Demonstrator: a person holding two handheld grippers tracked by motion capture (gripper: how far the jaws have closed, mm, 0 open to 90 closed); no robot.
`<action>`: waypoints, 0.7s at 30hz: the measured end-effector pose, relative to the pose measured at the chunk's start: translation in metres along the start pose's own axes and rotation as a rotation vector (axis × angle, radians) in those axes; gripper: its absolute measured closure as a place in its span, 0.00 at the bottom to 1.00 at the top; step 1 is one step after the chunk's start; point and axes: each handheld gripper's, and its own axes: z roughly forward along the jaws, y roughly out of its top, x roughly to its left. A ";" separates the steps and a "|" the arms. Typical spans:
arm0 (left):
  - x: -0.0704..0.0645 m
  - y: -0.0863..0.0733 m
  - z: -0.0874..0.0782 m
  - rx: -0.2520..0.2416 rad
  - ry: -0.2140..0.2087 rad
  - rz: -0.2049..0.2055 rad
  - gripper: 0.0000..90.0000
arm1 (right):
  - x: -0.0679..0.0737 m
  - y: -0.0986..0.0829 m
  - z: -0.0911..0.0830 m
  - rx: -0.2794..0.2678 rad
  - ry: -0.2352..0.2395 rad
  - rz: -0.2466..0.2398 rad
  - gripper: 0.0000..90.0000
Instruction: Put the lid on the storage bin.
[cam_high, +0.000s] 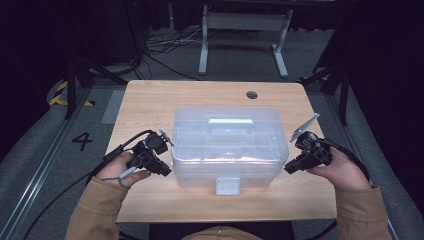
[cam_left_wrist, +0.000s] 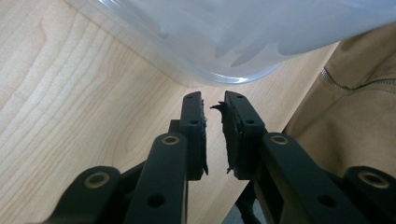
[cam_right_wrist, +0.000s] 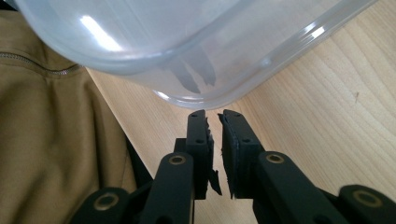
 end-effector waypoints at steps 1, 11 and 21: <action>0.001 -0.001 -0.002 -0.019 -0.008 -0.004 0.85 | 0.000 0.000 -0.001 -0.006 -0.002 -0.002 0.88; 0.021 -0.021 -0.026 -0.224 -0.003 -0.117 0.81 | -0.010 -0.002 -0.016 -0.100 -0.004 0.042 0.74; 0.035 -0.059 -0.043 -0.409 0.070 -0.284 0.76 | -0.026 0.007 -0.030 -0.226 -0.083 0.093 0.69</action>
